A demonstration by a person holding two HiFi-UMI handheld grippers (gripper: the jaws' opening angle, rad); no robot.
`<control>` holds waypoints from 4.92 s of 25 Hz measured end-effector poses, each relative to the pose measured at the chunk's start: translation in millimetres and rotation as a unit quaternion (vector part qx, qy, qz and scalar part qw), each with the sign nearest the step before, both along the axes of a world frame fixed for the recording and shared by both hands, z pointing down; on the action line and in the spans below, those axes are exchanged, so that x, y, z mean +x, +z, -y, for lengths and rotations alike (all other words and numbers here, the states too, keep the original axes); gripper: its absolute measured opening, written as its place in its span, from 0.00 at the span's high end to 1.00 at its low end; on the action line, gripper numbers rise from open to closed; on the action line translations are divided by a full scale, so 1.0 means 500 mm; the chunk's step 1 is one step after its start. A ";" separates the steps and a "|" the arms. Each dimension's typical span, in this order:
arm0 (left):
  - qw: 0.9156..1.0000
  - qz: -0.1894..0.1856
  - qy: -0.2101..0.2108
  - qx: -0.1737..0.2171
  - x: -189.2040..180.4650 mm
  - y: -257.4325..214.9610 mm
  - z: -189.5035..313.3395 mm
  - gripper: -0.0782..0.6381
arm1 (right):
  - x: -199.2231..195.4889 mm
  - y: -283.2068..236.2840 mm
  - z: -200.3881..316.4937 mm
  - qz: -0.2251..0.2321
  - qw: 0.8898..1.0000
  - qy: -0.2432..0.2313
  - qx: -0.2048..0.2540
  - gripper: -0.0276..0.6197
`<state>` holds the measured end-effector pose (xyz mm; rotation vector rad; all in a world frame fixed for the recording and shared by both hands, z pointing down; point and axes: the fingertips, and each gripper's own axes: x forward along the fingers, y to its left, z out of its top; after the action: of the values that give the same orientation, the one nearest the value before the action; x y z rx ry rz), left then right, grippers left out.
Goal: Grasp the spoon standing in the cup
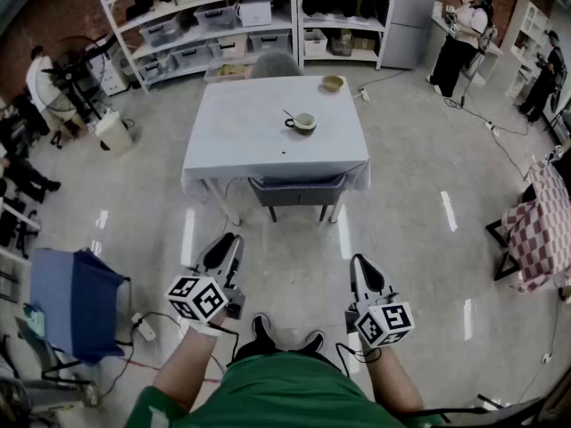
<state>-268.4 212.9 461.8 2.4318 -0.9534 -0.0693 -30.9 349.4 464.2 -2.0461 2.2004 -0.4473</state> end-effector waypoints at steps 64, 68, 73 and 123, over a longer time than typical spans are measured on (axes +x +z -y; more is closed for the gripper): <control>0.998 0.016 -0.012 0.059 0.303 -0.032 0.532 0.75 | 0.353 -0.048 0.537 0.004 0.998 0.032 0.057 0.92; 0.999 0.019 -0.003 0.043 0.335 0.002 0.558 0.75 | 0.379 -0.026 0.549 0.005 0.998 0.038 0.048 0.92; 0.999 0.014 0.014 0.031 0.393 0.027 0.638 0.75 | 0.427 -0.027 0.600 -0.003 0.998 0.053 0.037 0.92; 0.967 -0.018 -0.088 -0.240 0.583 0.464 1.076 0.65 | 0.665 0.113 1.073 0.001 0.996 -0.033 -0.079 0.92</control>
<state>22.9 -325.3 693.7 1.8949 -1.0318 0.0513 301.5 -187.2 520.5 -2.0506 2.3065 -0.6500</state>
